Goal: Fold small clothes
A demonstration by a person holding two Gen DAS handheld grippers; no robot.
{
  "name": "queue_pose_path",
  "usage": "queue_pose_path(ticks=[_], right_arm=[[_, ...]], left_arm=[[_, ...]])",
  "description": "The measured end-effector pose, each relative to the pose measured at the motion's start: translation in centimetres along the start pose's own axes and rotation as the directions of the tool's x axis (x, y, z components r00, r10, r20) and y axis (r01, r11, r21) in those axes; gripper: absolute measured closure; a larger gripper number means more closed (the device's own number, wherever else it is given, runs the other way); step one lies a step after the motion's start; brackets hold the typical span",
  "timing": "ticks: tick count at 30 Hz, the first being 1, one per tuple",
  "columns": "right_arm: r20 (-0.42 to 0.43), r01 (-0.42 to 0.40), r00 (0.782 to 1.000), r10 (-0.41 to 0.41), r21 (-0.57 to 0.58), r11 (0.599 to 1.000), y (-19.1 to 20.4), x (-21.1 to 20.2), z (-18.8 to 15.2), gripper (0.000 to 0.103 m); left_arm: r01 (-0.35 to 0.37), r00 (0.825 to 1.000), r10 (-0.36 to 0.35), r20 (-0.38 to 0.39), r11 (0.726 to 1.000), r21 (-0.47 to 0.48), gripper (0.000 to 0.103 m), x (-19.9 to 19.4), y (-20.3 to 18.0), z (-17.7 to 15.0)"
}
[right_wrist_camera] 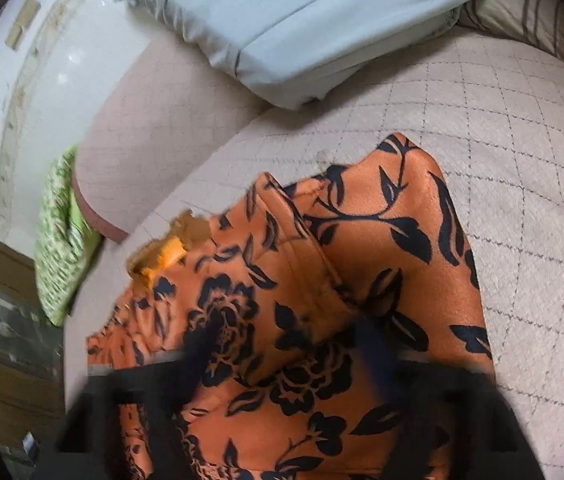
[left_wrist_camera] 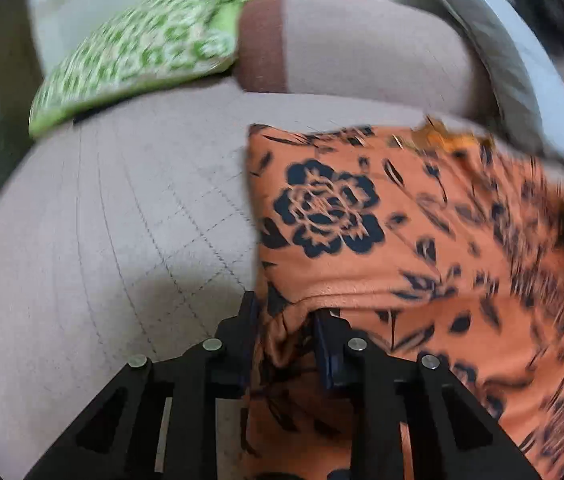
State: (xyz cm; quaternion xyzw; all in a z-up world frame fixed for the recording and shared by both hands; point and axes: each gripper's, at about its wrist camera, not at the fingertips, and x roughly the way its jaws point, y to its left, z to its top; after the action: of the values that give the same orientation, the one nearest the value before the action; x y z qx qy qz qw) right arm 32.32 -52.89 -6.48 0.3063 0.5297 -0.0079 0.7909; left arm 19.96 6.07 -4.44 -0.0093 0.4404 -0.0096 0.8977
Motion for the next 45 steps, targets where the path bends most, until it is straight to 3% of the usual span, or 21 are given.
queue_pose_path(ticks=[1, 3, 7, 9, 11, 12, 15, 19, 20, 21, 22, 24, 26, 28, 30, 33, 37, 39, 41, 43, 45], right_arm=[[-0.015, 0.003, 1.0, -0.003, 0.0, 1.0, -0.1, 0.2, 0.0, 0.096], [0.012, -0.005, 1.0, 0.005, -0.015, 1.0, 0.3, -0.6, -0.1, 0.096], [0.167, -0.043, 0.985, 0.052, -0.057, 0.997, 1.9, -6.4, -2.0, 0.097], [0.145, -0.015, 0.989, 0.02, -0.036, 0.999, 1.0, -6.4, -3.9, 0.097], [0.046, 0.043, 0.998, -0.044, 0.014, 0.999, -1.3, -3.6, -5.7, 0.092], [0.006, 0.023, 1.0, -0.023, 0.05, 0.998, -2.8, -2.1, -6.2, 0.091], [0.079, -0.044, 0.996, 0.038, 0.079, 0.996, -3.3, -3.7, -5.8, 0.087], [0.046, -0.001, 0.999, 0.001, -0.005, 1.0, -1.9, -3.9, -5.2, 0.086], [0.007, 0.027, 1.0, -0.027, 0.001, 1.0, -2.3, -3.2, -5.3, 0.077], [-0.03, 0.034, 0.999, -0.033, 0.021, 0.999, -2.9, -2.5, -5.4, 0.076], [-0.016, 0.021, 1.0, -0.021, 0.034, 0.999, -3.1, -2.9, -5.5, 0.077], [0.001, 0.066, 0.998, -0.066, 0.018, 0.998, -2.7, -4.2, -5.6, 0.074], [0.095, 0.109, 0.99, -0.107, -0.009, 0.994, -1.7, -6.9, -5.8, 0.06], [0.194, 0.13, 0.973, -0.121, -0.034, 0.991, -0.5, -9.3, -5.7, 0.039], [0.263, 0.089, 0.963, -0.066, -0.077, 0.993, 1.0, -10.8, -5.6, 0.035], [0.256, 0.021, 0.966, 0.025, -0.173, 0.985, 3.2, -9.9, -5.6, 0.035], [0.144, -0.032, 0.989, 0.046, -0.104, 0.994, 1.0, -4.8, -5.4, 0.034], [0.026, 0.03, 0.999, -0.03, -0.003, 1.0, -1.9, -1.7, -5.9, 0.036], [0.076, -0.026, 0.997, 0.023, 0.049, 0.998, -2.8, -3.0, -5.8, 0.043], [0.089, -0.012, 0.996, 0.011, 0.007, 1.0, -0.8, -4.1, -5.0, 0.041], [0.103, -0.057, 0.993, 0.065, -0.075, 0.996, 1.9, -4.5, -4.1, 0.041]], left_arm=[[-0.001, 1.0, 0.001, 0.001, 1.0, -0.023, 0.084, 0.3, 0.1, 0.2], [0.004, 1.0, -0.002, 0.03, 0.997, -0.075, 0.087, -0.4, 0.2, 0.0], [0.036, 0.995, -0.021, 0.1, 0.987, -0.158, 0.087, -2.4, 0.8, -0.6], [0.055, 0.996, -0.039, 0.075, 0.973, -0.223, 0.086, -2.0, 1.7, -0.7], [0.058, 0.998, -0.061, -0.001, 0.956, -0.289, 0.081, -0.1, 2.5, -1.2], [0.053, 0.998, -0.058, -0.009, 0.955, -0.291, 0.08, 0.3, 2.6, -1.3], [0.026, 1.0, -0.021, 0.022, 0.973, -0.228, 0.078, -0.7, 1.6, -1.0], [0.023, 0.997, -0.009, 0.074, 0.981, -0.193, 0.076, -2.2, 0.9, -0.7], [-0.012, 0.998, 0.023, 0.058, 0.984, -0.176, 0.065, -2.0, 0.6, -0.5], [-0.043, 0.999, 0.048, 0.022, 0.985, -0.166, 0.045, -1.4, 0.6, -0.8], [-0.068, 0.996, 0.058, -0.062, 0.983, -0.169, 0.037, 0.0, 0.9, -1.1], [-0.025, 0.998, 0.011, -0.062, 0.973, -0.23, 0.036, -0.7, 2.3, -1.5], [-0.006, 0.999, -0.006, -0.036, 0.947, -0.322, 0.036, -2.6, 4.0, -1.3], [-0.033, 0.999, 0.044, 0.021, 0.922, -0.387, 0.036, -4.4, 5.4, -1.3], [-0.022, 0.996, 0.057, 0.07, 0.91, -0.415, 0.036, -5.7, 6.2, -1.2], [0.029, 0.989, 0.026, 0.142, 0.928, -0.371, 0.036, -6.5, 5.5, -0.4], [0.139, 0.979, -0.102, 0.178, 0.968, -0.209, 0.034, -5.4, 1.8, 1.1], [0.07, 0.997, -0.064, 0.049, 0.988, -0.14, 0.032, -2.3, 0.2, 1.5], [-0.012, 0.996, -0.002, -0.084, 0.986, -0.164, 0.029, 0.9, 0.6, 0.3], [-0.04, 0.998, 0.031, -0.049, 0.981, -0.188, 0.029, -0.4, 1.0, 0.8], [-0.056, 0.998, 0.061, 0.026, 0.984, -0.167, 0.03, -2.2, 0.9, 1.3]])
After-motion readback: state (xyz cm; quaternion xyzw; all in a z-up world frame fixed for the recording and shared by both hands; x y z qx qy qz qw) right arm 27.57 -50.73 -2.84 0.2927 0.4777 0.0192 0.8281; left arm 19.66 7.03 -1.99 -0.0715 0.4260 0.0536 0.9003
